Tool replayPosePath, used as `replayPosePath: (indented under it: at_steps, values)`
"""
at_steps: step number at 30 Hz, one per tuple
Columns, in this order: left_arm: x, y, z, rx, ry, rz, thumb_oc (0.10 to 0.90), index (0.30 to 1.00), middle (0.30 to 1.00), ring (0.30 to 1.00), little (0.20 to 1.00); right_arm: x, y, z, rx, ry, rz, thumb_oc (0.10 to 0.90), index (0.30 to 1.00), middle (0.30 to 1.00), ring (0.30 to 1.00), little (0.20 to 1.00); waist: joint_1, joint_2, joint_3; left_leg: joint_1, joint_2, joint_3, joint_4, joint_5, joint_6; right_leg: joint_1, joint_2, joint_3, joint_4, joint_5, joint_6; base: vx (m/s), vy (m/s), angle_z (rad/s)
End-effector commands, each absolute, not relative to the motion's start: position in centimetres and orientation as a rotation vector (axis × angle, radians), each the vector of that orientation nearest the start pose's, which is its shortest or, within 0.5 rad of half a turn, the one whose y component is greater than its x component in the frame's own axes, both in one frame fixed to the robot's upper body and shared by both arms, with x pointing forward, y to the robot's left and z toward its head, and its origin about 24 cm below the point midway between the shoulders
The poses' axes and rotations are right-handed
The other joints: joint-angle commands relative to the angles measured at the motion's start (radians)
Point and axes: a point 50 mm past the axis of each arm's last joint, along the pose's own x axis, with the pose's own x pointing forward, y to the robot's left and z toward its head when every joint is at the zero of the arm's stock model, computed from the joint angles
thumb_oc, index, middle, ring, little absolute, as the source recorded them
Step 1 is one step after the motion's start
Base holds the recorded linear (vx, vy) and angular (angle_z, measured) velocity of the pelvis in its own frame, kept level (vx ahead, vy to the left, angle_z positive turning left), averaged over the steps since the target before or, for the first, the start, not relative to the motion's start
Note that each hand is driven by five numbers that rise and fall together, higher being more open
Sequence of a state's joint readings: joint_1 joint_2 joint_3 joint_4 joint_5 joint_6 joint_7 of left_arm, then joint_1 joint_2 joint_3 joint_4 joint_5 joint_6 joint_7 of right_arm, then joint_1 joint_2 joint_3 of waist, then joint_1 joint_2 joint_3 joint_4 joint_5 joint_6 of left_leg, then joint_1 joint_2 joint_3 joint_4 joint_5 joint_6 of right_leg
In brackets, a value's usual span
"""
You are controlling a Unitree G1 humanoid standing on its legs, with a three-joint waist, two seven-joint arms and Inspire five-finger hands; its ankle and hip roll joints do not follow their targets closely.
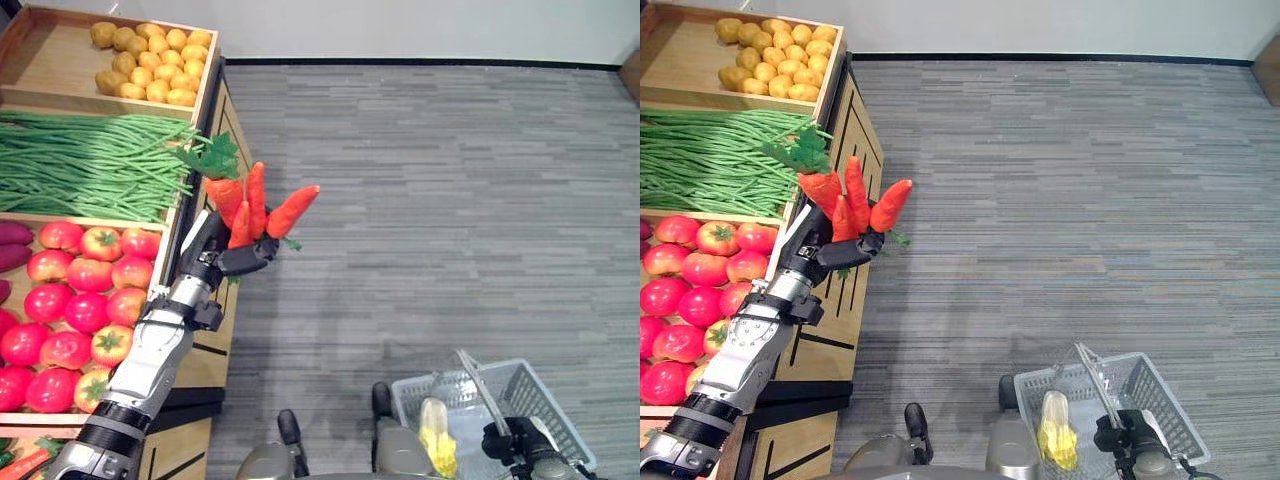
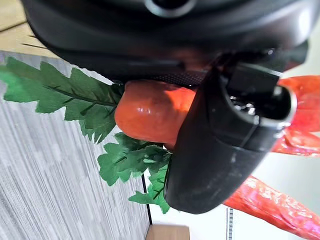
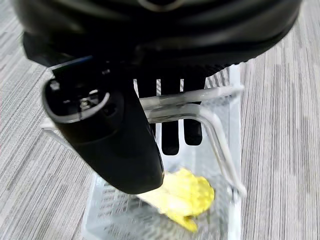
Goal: Get the vegetables into the basket
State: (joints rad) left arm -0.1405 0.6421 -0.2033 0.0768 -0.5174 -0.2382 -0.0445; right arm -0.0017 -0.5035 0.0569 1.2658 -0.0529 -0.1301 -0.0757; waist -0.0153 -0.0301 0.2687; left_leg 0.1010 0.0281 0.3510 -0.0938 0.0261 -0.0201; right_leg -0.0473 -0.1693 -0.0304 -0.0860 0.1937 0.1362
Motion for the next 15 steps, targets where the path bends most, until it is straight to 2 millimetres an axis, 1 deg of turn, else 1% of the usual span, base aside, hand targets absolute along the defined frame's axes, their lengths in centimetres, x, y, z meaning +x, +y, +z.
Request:
replayPosePath:
  at_steps: [1,2,3,4,5,6,9,10,11,12,14,15]
  values:
    - [28.1,20.3,15.2,0.123,-0.475,-0.318,0.400,0.300,0.300,0.300,0.300,9.6,-39.1,-8.3,-0.766,1.104,-0.333,0.400,0.300,0.300,0.300,0.300,0.020,-0.011,-0.092,-0.034,0.057,-0.041,0.007,0.027,-0.072,0.015,-0.060,-0.035,0.105,-0.101,0.074,0.02,-0.049,-0.14]
    - [28.0,20.1,15.2,0.124,-0.470,-0.332,0.400,0.300,0.300,0.300,0.300,9.5,-39.6,-8.0,-0.782,1.107,-0.338,0.400,0.300,0.300,0.300,0.300,0.020,-0.012,-0.097,-0.032,0.058,-0.039,0.007,0.028,-0.075,0.024,-0.059,-0.038,0.088,-0.100,0.074,0.02,-0.084,-0.14]
    - [28.0,20.1,15.1,0.134,-0.460,-0.349,0.400,0.300,0.300,0.300,0.300,10.5,-39.7,-7.5,-0.806,1.069,-0.326,0.400,0.300,0.300,0.300,0.300,0.016,-0.013,-0.105,-0.027,0.062,-0.033,0.007,0.029,-0.080,0.038,-0.056,-0.041,0.059,-0.095,0.073,0.02,-0.064,-0.11]
    - [28.0,20.1,15.1,0.134,-0.459,-0.349,0.400,0.300,0.300,0.300,0.300,10.4,-39.7,-7.5,-0.806,1.069,-0.326,0.400,0.300,0.300,0.300,0.300,0.016,-0.013,-0.105,-0.026,0.063,-0.033,0.007,0.029,-0.080,0.039,-0.056,-0.041,0.058,-0.094,0.073,0.01,-0.077,-0.08]
    - [28.0,19.9,15.1,0.141,-0.455,-0.367,0.400,0.300,0.300,0.300,0.300,11.1,-40.0,-6.9,-0.825,1.036,-0.320,0.400,0.300,0.300,0.300,0.300,0.013,-0.013,-0.110,-0.021,0.066,-0.031,0.007,0.030,-0.084,0.049,-0.053,-0.041,0.043,-0.091,0.073,0.01,-0.081,-0.07]
    - [27.9,19.6,15.1,0.152,-0.450,-0.397,0.400,0.300,0.300,0.300,0.300,12.4,-40.3,-6.0,-0.849,0.980,-0.317,0.400,0.300,0.300,0.300,0.300,0.011,-0.011,-0.116,-0.016,0.070,-0.028,0.007,0.032,-0.090,0.061,-0.049,-0.041,0.026,-0.090,0.072,0.01,-0.107,-0.07]
    - [27.9,19.1,15.1,0.166,-0.443,-0.438,0.400,0.300,0.300,0.300,0.300,15.4,-39.9,-4.3,-0.883,0.838,-0.280,0.400,0.300,0.300,0.300,0.300,0.005,-0.007,-0.122,-0.014,0.081,-0.016,0.007,0.038,-0.100,0.072,-0.042,-0.040,0.003,-0.084,0.071,-0.02,-0.082,-0.06]
    - [27.9,18.9,15.1,0.169,-0.439,-0.453,0.400,0.300,0.300,0.300,0.300,16.9,-39.5,-3.4,-0.902,0.766,-0.254,0.400,0.300,0.300,0.300,0.300,0.003,-0.007,-0.124,-0.015,0.085,-0.013,0.007,0.041,-0.104,0.071,-0.038,-0.039,-0.001,-0.083,0.072,-0.03,-0.059,-0.07]
    - [28.0,18.9,15.1,0.168,-0.439,-0.453,0.400,0.300,0.300,0.300,0.300,16.9,-39.5,-3.4,-0.902,0.766,-0.254,0.400,0.300,0.300,0.300,0.300,0.003,-0.006,-0.124,-0.015,0.085,-0.013,0.007,0.042,-0.104,0.071,-0.038,-0.039,-0.001,-0.083,0.071,-0.04,-0.084,-0.05]
    - [27.9,18.5,15.0,0.172,-0.431,-0.482,0.400,0.300,0.300,0.300,0.300,18.8,-39.1,-1.8,-0.939,0.672,-0.224,0.400,0.300,0.300,0.300,0.300,0.000,-0.003,-0.128,-0.015,0.097,-0.004,0.007,0.045,-0.110,0.063,-0.031,-0.036,-0.001,-0.085,0.074,-0.04,-0.074,-0.05]
    - [27.9,17.9,15.1,0.193,-0.427,-0.539,0.400,0.300,0.300,0.300,0.300,21.4,-38.4,0.5,-0.992,0.544,-0.183,0.400,0.300,0.300,0.300,0.300,0.000,0.003,-0.133,-0.007,0.107,0.009,0.007,0.050,-0.116,0.062,-0.023,-0.033,-0.001,-0.086,0.077,-0.02,-0.084,-0.12]
    - [27.9,17.9,15.2,0.193,-0.427,-0.539,0.400,0.300,0.300,0.300,0.300,21.4,-38.4,0.5,-0.992,0.544,-0.183,0.400,0.300,0.300,0.300,0.300,0.000,0.003,-0.131,-0.006,0.107,0.009,0.007,0.050,-0.116,0.063,-0.022,-0.032,-0.001,-0.086,0.077,0.00,-0.057,-0.16]
